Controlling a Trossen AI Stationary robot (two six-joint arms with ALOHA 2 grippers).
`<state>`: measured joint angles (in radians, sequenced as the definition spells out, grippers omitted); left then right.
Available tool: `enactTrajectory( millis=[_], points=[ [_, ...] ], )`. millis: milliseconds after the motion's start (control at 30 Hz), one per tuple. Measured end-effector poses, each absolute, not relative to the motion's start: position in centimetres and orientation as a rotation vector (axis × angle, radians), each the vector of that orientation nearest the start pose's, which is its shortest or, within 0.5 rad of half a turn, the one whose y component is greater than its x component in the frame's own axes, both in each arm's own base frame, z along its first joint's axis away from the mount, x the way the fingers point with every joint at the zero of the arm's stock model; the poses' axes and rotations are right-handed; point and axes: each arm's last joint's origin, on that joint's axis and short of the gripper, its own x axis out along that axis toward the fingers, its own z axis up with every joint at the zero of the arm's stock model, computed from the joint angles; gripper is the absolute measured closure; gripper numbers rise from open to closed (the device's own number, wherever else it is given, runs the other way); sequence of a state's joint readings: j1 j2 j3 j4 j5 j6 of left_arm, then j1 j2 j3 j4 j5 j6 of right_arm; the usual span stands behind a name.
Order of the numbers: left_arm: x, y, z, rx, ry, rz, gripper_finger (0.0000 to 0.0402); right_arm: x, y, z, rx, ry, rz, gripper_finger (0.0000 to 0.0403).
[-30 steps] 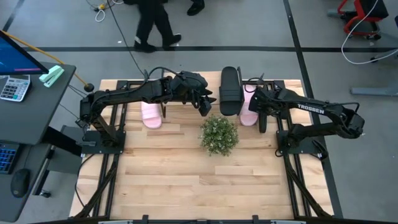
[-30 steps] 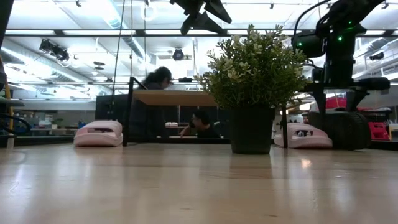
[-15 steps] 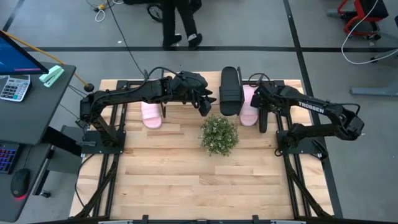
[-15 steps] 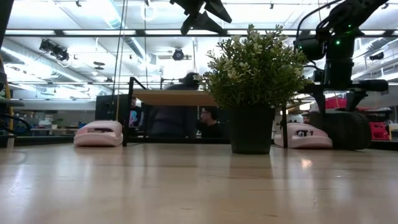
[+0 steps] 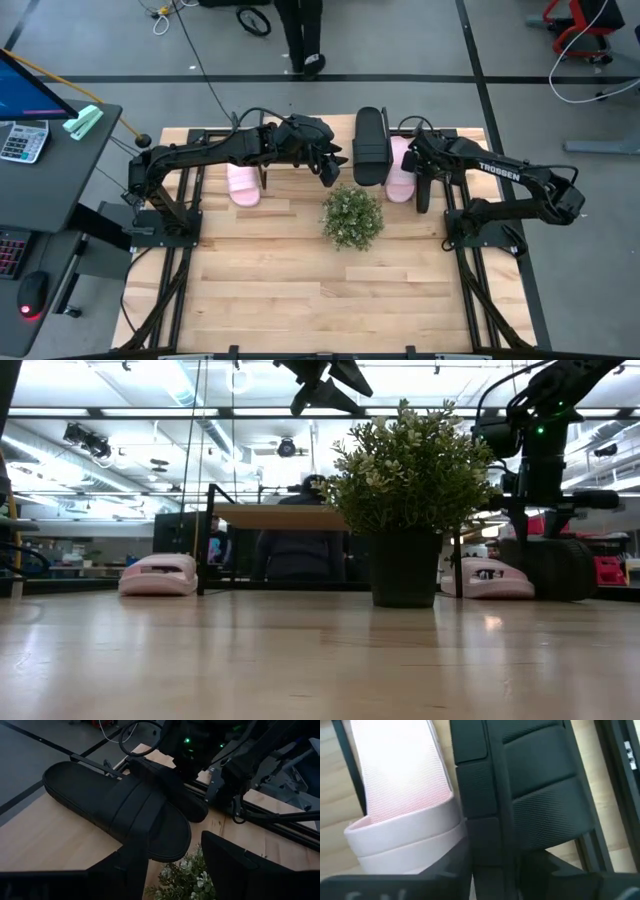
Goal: Pick and place slides into the shelf
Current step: Put the black slipper on the shelf
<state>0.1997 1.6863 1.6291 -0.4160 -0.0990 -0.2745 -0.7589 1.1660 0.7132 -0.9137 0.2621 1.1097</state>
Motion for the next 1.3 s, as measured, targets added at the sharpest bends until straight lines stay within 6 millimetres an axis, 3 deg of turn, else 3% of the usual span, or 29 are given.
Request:
enactTrajectory(
  millis=[100, 533, 933, 1300],
  points=[
    [37.6, 7.9, 36.8, -0.291, 0.431, 0.357, 0.0214, 12.8, -13.2, 19.9, 1.178, 0.769, -1.556, 0.0307],
    [37.6, 7.9, 36.8, -0.271, 0.435, 0.352, 0.0217, 12.6, -12.9, 21.1, 1.178, 0.692, -1.524, 0.0306],
    [37.6, 7.9, 36.8, -0.267, 0.436, 0.351, 0.0218, 12.6, -12.9, 27.9, 1.029, 0.498, -1.364, 0.0308],
    [37.6, 7.9, 36.8, -0.265, 0.436, 0.351, 0.0214, 12.2, -13.0, 36.2, 0.658, 0.404, -1.265, 0.0308]
  ],
)
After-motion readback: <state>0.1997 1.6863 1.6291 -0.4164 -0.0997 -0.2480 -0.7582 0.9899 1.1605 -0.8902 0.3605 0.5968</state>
